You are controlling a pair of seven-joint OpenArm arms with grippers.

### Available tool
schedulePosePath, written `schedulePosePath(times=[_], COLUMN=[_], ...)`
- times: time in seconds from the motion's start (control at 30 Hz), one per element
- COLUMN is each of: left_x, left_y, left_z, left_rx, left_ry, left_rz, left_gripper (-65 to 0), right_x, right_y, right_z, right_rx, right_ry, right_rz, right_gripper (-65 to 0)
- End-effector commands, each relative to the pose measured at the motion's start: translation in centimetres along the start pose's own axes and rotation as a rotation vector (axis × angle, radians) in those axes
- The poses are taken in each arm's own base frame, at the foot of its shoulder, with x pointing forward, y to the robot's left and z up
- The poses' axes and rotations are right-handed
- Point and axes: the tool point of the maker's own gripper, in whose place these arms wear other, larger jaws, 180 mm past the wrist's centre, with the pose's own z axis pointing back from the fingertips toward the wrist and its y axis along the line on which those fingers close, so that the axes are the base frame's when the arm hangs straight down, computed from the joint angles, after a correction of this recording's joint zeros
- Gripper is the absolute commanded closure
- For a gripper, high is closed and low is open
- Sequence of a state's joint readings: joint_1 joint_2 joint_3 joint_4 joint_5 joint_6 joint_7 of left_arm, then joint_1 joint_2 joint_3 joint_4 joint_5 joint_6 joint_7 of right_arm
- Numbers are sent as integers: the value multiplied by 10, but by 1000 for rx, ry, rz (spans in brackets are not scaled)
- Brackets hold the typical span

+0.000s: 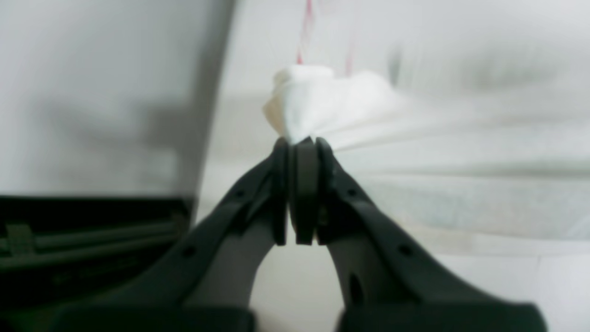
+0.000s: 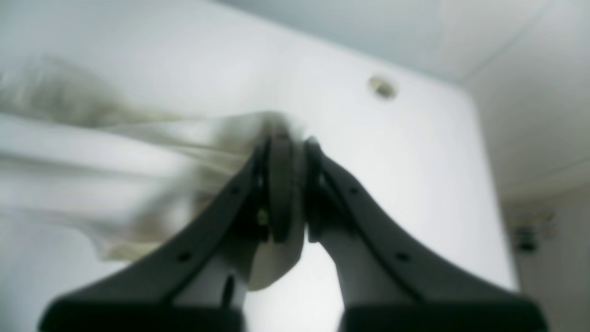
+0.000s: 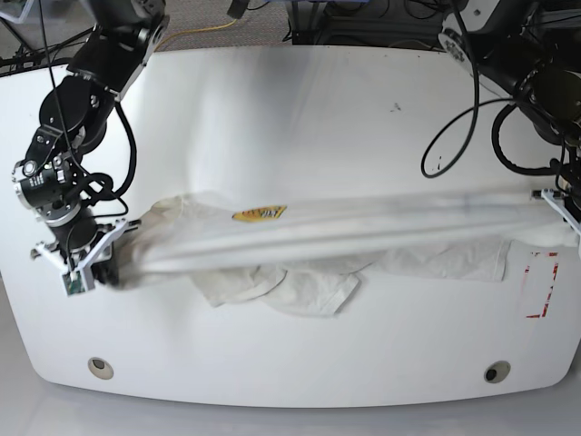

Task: Fold the T-shirt properly
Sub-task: 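Lift the T-shirt with both grippers and stretch it between them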

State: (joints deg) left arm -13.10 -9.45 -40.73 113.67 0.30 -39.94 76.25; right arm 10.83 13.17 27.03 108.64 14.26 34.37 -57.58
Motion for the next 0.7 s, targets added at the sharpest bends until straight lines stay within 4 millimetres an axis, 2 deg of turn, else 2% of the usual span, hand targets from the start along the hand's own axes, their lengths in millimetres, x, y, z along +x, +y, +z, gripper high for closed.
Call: schedulePosePath(times=[0.0, 0.13, 0.23, 0.43, 0.6, 0.67], left_x=[-13, -49, -73, -108, -134, -138], left_y=[10, -1, -15, -28, -21, -16], left_z=[4, 2, 1, 5, 13, 14], left_rx=[36, 9, -30, -73, -61, -48], left_ry=[22, 96, 113, 143, 191, 201], left_rz=[-19, -68, -93, -140, -139, -130], left_gripper=[-1, -1, -1, -1, -3, -3], right_x=[-9, -53, -79, -117, -144, -149], right_y=[3, 23, 39, 55, 63, 65], right_z=[8, 16, 23, 36, 48, 51], right_rx=[12, 75, 120, 160, 172, 176], right_ry=[-24, 54, 98, 185, 254, 268], right_rz=[-48, -110, -154, -184, -191, -192], right_gripper=[0, 0, 0, 0, 0, 0])
